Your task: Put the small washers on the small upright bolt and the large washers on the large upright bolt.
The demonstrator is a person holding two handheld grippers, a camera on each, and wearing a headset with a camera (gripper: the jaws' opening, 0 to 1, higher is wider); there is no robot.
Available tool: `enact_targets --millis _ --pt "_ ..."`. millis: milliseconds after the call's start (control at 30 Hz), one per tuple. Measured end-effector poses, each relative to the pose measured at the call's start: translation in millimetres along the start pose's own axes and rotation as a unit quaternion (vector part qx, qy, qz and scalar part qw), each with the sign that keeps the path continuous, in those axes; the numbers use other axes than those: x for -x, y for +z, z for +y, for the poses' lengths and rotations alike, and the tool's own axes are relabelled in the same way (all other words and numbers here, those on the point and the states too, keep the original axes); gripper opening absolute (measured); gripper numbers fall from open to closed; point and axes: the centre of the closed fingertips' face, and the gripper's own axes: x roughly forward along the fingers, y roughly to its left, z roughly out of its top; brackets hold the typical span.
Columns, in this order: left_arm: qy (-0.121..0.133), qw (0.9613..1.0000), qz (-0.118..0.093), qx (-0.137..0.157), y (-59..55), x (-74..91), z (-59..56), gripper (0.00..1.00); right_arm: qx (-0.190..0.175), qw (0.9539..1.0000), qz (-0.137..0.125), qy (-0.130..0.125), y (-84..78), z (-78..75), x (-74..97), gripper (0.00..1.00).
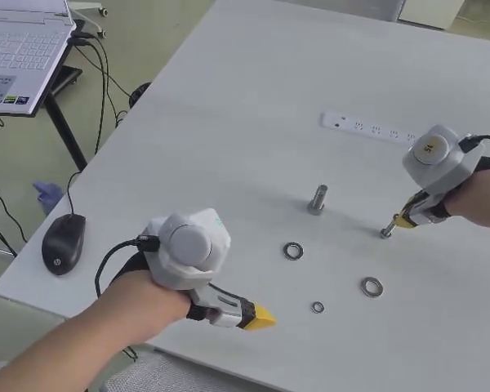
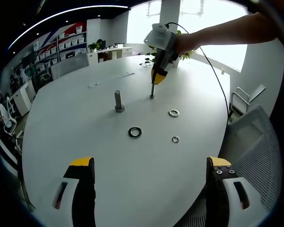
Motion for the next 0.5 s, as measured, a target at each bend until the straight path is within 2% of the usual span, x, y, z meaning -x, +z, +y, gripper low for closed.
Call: enact_targets --millis 367,433,500 --pt "-0.001 1.0000 0.007 -0.001 -4.8 -1.2 0.2 0.94 0.010 0.9998 0.013 -0.005 -1.8 -1.7 -7.6 0.12" --pt "0.007 1.0000 -0.001 -0.004 -2.0 0.0 1.8 0.95 0.009 0.9999 0.014 -0.002 -1.6 0.2 -10.0 0.12" --pt "0.004 1.0000 -0.003 0.002 -1.4 -0.2 0.8 0.95 0.012 0.9998 0.017 -0.002 -3.0 1.5 -13.3 0.12"
